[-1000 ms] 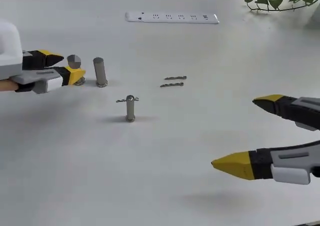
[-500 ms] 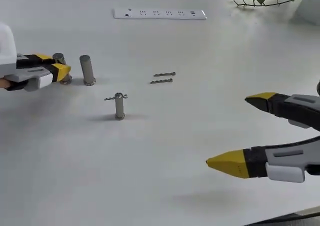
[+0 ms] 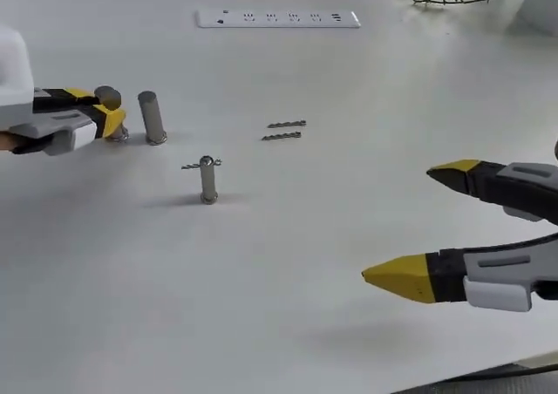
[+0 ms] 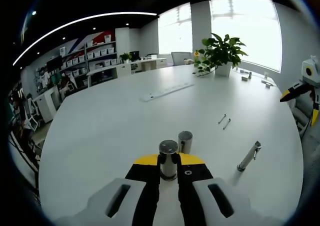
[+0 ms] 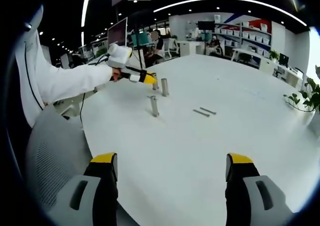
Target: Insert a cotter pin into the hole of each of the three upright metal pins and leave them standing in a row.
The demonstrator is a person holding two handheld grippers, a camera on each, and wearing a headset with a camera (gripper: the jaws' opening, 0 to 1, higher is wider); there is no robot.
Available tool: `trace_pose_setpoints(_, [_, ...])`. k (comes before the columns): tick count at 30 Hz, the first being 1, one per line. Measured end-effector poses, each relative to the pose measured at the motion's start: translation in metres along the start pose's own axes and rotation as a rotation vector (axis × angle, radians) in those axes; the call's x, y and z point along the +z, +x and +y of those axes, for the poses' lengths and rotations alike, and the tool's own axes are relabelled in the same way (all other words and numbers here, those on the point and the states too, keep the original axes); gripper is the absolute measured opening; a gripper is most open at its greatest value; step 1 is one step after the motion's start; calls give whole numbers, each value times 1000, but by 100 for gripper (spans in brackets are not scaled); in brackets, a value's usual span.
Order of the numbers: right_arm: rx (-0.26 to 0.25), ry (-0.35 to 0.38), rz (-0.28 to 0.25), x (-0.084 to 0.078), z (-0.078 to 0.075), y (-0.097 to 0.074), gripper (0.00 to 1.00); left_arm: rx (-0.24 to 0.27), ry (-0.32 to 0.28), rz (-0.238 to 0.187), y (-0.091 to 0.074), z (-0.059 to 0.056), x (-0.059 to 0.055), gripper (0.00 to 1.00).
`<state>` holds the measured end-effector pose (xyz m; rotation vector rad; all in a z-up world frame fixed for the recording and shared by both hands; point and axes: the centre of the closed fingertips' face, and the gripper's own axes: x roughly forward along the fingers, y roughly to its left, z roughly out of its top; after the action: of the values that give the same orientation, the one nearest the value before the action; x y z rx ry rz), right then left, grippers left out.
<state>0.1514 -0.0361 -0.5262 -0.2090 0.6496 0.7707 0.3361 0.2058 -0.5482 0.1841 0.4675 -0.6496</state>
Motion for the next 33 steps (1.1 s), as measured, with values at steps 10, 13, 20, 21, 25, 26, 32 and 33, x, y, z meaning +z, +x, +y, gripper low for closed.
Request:
trace_pose_setpoints(10, [-8,-9,-17,-1,-2,-7,89,15,-9,-19,-49,-38,22,9])
trace_pose_setpoints(13, [-22,-13,-49,3,-5,-10,90,21,-14,-35,-62,-53,26,9])
trace_pose_setpoints(20, [-29,5,-67,1,-12,-15,90,-8,-39,-47,-74,-95,33,9])
trace_pose_setpoints(21, [-29,5,-66,1,-13,-15,90,-13,-28,-46,-74,-102,34,9])
trace_pose_setpoints(25, [-25,10,-73,-2,-17,-16,90,-52,-16,-45,-65,-131,36,9])
trace_pose_setpoints(26, [-24,11,-74,-2,-17,-16,90,-59,-12,-40,-63,-137,36,9])
trace_pose_setpoints(32, [-18,16,-81,-3,-16,-16,90,-108,2,0,-43,-158,20,9])
trace_pose_setpoints(33, [-16,17,-79,-5,-15,-16,90,-116,4,9,-40,-161,17,9])
